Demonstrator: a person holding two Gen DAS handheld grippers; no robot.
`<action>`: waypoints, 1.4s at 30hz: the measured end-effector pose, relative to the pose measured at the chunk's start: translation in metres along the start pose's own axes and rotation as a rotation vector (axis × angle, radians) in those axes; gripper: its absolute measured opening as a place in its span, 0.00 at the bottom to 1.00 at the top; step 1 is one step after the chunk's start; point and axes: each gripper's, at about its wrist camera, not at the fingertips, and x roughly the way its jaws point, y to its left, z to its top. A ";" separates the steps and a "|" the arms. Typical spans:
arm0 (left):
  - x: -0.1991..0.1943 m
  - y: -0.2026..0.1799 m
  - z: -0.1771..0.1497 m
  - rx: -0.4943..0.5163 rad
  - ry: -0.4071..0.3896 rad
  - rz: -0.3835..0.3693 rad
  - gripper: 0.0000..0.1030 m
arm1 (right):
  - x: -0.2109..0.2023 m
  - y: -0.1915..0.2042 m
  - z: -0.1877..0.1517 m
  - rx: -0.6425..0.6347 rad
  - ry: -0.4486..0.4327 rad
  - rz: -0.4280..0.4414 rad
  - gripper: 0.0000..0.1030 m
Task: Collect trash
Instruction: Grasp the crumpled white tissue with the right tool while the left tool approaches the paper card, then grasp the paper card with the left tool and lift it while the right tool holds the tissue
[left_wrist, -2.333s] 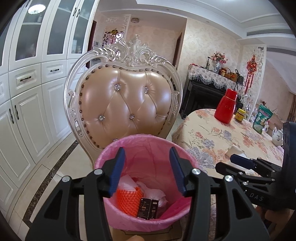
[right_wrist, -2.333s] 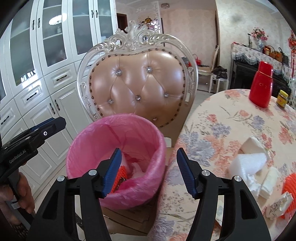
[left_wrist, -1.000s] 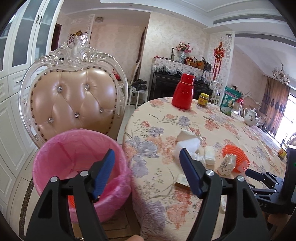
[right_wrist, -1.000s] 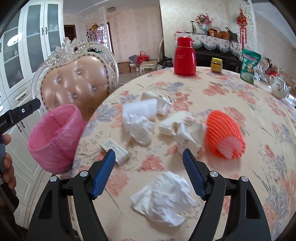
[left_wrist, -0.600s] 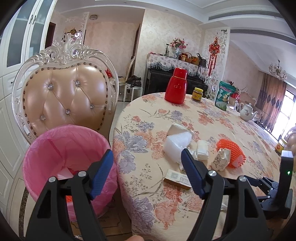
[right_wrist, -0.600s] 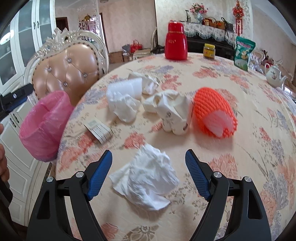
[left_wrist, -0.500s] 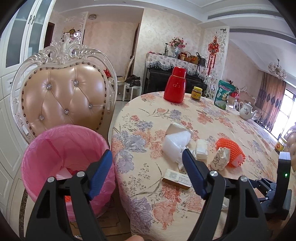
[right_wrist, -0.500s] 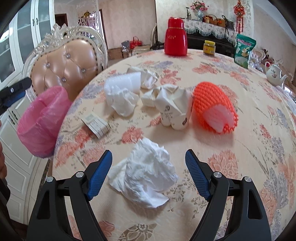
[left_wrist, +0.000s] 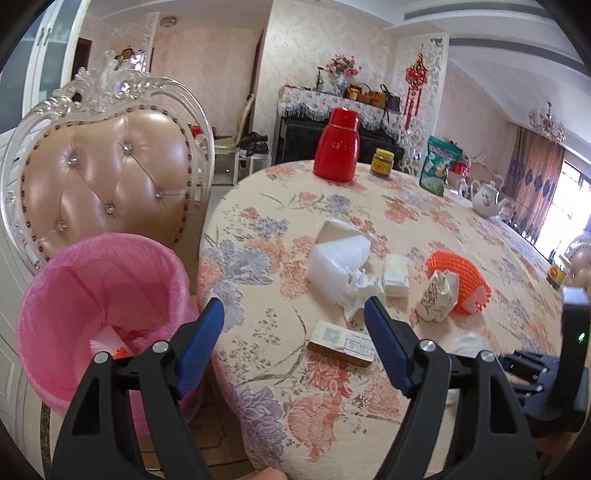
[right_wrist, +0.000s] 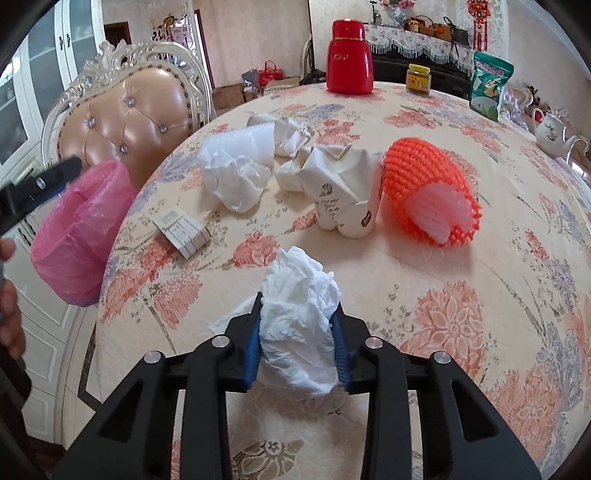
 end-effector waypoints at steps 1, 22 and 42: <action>0.003 -0.002 -0.001 0.007 0.006 -0.003 0.74 | -0.002 -0.001 0.001 0.003 -0.009 0.000 0.29; 0.079 -0.045 -0.028 0.180 0.176 -0.087 0.77 | -0.037 -0.032 0.021 0.046 -0.116 -0.007 0.29; 0.098 -0.052 -0.030 0.235 0.239 -0.055 0.66 | -0.036 -0.041 0.030 0.063 -0.129 -0.001 0.30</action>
